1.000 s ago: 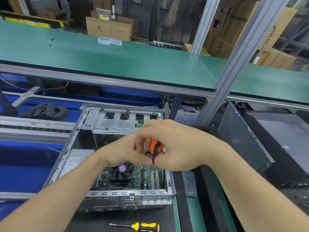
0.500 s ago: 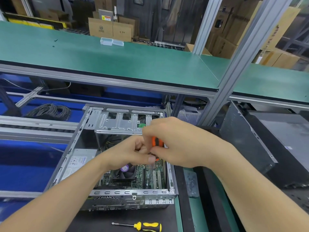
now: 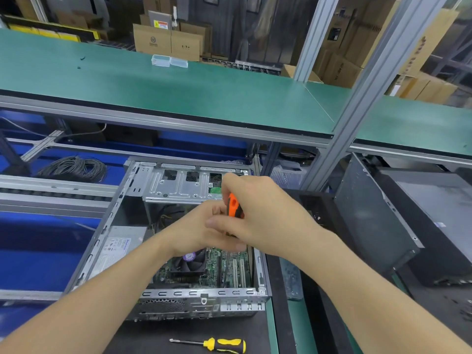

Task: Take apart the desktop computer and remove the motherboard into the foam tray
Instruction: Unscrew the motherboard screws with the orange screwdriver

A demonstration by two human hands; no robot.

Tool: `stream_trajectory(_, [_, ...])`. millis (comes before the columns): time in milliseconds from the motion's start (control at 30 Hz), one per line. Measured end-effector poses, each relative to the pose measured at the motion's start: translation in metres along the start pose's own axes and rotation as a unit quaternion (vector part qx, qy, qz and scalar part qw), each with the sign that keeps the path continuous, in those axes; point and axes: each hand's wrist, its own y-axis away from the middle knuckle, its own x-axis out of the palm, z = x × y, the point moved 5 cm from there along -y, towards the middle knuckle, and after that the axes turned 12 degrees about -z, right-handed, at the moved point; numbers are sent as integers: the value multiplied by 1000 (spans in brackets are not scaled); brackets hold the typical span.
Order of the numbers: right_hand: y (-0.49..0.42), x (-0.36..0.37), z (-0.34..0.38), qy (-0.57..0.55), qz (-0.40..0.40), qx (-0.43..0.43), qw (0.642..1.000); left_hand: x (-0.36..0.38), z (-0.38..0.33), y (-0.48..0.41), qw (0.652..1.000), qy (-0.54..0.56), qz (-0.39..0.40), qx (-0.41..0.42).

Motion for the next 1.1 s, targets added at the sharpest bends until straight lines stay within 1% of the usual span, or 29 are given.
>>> stream_trajectory(100, [-2,6,-2,-72,-38,27,996,-1,3,-1,998,-45,-36,21])
stream_trajectory(133, [-2,8,-6,-96,-40,39,994,-3,5,-1,998,-52,-43,19])
stream_trajectory(200, [-4,9,-8,-144,-40,58,987,-10,13,1,998,-39,-57,-10])
stream_trajectory(267, [-4,13,-15,-212,-19,96,972,-16,25,4,998,-44,-29,-41])
stream_trajectory(333, [-4,18,-22,-281,-1,127,951,-18,37,5,997,-54,9,-45])
stream_trajectory(367, [-4,21,-26,-296,-4,127,947,-19,43,4,997,-64,12,-41])
stream_trajectory(400, [-3,26,-30,-301,-7,123,946,-20,48,2,996,-76,7,-39])
stream_trajectory(467, [-1,41,-39,-278,-2,120,953,-26,59,-2,996,-80,-8,-48])
stream_trajectory(533, [1,58,-49,-244,14,119,962,-31,68,-7,992,-95,-29,-74])
stream_trajectory(600, [0,67,-59,-245,0,127,961,-37,75,-10,987,-120,-46,-99])
stream_trajectory(700, [-6,72,-70,-262,-13,129,956,-43,83,-13,983,-139,-19,-115])
stream_trajectory(767, [-10,79,-74,-270,3,122,955,-47,86,-11,983,-142,14,-113])
stream_trajectory(833, [-11,86,-78,-312,21,138,940,-50,90,-9,984,-141,37,-107])
stream_trajectory(933, [-12,92,-84,-362,21,170,916,-52,90,-9,983,-142,34,-112])
stream_trajectory(967, [-14,92,-87,-366,14,175,914,-53,91,-10,982,-146,27,-119])
stream_trajectory(1100, [-25,81,-97,-362,-17,170,917,-52,100,-14,968,-188,41,-159])
